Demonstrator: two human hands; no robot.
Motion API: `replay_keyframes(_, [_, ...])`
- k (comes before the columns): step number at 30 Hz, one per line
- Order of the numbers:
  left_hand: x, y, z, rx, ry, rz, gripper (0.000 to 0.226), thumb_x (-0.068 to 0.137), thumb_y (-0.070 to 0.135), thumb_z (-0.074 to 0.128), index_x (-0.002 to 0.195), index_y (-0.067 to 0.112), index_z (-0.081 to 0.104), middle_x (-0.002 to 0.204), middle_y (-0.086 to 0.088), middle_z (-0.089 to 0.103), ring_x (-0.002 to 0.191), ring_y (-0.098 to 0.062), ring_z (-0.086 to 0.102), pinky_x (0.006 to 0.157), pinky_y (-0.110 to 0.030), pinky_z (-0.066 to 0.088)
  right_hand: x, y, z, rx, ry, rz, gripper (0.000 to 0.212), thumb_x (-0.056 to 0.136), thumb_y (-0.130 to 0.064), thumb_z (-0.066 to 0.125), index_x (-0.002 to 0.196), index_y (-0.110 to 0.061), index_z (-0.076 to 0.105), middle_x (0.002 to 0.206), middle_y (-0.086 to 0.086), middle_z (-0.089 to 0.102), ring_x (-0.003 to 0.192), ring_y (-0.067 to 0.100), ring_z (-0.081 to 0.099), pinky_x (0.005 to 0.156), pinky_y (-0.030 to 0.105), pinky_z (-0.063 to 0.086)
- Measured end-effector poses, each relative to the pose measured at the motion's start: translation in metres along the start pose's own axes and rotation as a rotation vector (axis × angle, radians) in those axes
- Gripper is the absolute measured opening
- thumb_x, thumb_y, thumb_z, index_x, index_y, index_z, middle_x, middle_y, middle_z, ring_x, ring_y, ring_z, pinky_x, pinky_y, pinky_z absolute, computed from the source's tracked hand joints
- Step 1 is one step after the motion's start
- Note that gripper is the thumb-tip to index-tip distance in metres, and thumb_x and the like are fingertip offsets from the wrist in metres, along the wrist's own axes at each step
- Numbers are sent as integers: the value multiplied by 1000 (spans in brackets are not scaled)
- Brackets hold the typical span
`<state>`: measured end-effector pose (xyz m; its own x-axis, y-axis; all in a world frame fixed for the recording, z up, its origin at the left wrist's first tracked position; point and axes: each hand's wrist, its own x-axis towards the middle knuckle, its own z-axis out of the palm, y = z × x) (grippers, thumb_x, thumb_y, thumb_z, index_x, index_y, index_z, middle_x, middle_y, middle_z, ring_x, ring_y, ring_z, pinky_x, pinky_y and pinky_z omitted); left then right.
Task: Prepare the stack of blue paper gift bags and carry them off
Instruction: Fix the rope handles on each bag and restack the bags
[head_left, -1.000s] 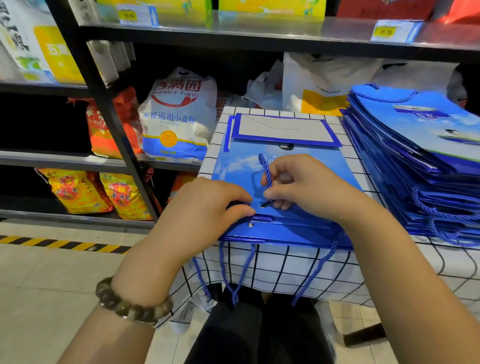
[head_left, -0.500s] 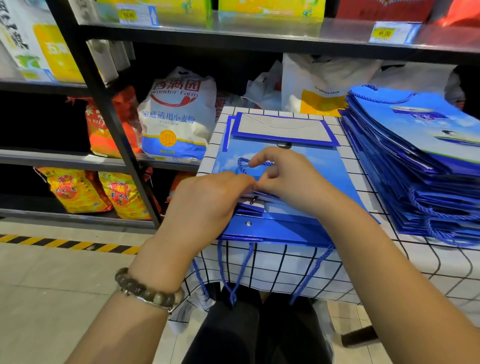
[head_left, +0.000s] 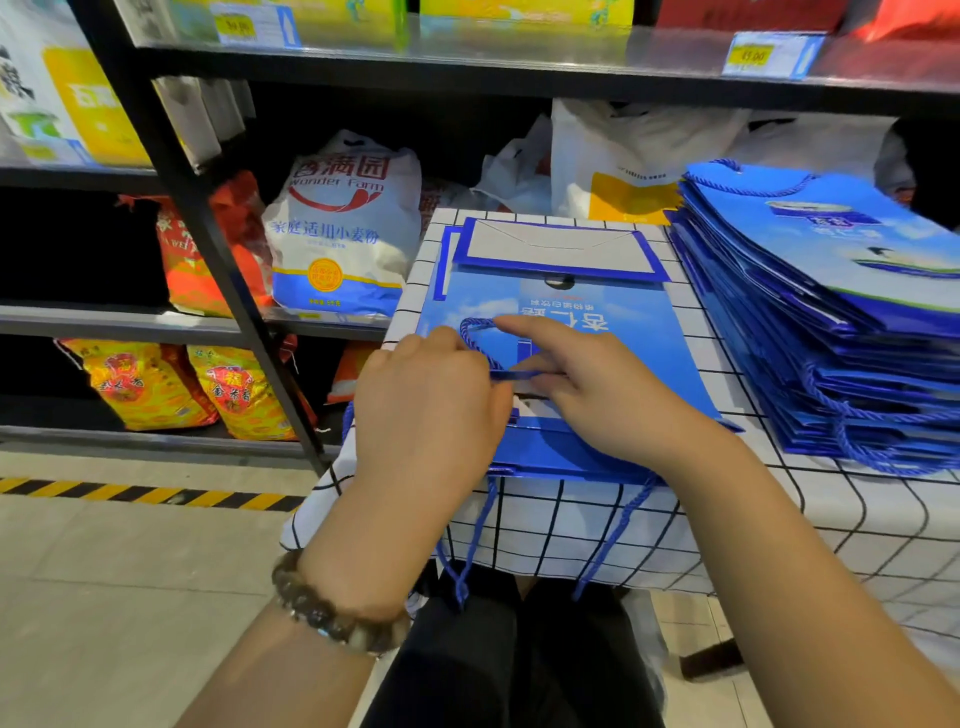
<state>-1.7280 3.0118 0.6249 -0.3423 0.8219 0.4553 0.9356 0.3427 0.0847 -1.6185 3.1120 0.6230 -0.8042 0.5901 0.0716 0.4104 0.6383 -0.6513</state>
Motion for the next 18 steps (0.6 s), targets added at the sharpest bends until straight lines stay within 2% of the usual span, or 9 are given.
replay_keyframes(2, [0,3,1,106,-51,-60,33,91,43,47,88,16,66,94,-3,60,90,-28,53,69,-32,23,1,-1,1,10,1,6,55,91,-6,45,135,-39,38,116,0,66,109,19,59,94,43,47])
replay_keyframes(6, [2,11,-4,220,-49,-55,28,91,43,49,94,20,64,96,-2,60,94,-26,52,71,-32,20,1,-2,2,51,25,10,54,91,-8,45,134,-40,38,113,1,67,108,24,59,93,45,47])
replay_keyframes(8, [1,14,-3,234,-134,-28,19,83,37,64,86,18,66,86,-2,63,86,-25,57,68,-31,22,0,-4,0,47,34,7,52,91,-8,47,134,-37,40,114,1,67,109,22,58,95,43,46])
replay_keyframes(11, [4,13,-5,247,-213,80,25,59,29,83,71,15,66,68,-3,62,64,-22,61,57,-26,34,-1,-5,-1,27,41,30,48,92,-5,47,133,-29,46,125,0,61,115,15,56,98,38,45])
replay_keyframes(13, [3,9,-6,207,-240,172,19,81,28,67,94,14,62,90,-3,61,82,-23,61,65,-29,35,-2,-3,0,-1,50,39,46,92,-2,46,133,-23,48,130,1,57,117,14,55,99,37,44])
replay_keyframes(15, [2,1,-4,138,-226,214,19,98,28,39,111,18,50,110,0,52,99,-23,55,71,-28,25,-5,-2,-1,-9,61,30,44,92,-2,45,131,-21,50,130,0,58,117,14,55,99,37,44])
replay_keyframes(18, [2,-7,-9,-86,-255,138,24,99,37,33,101,22,52,102,3,53,94,-22,55,66,-29,33,-10,-3,-2,24,72,29,38,92,-4,46,124,-22,55,120,-3,63,111,11,59,97,36,46])
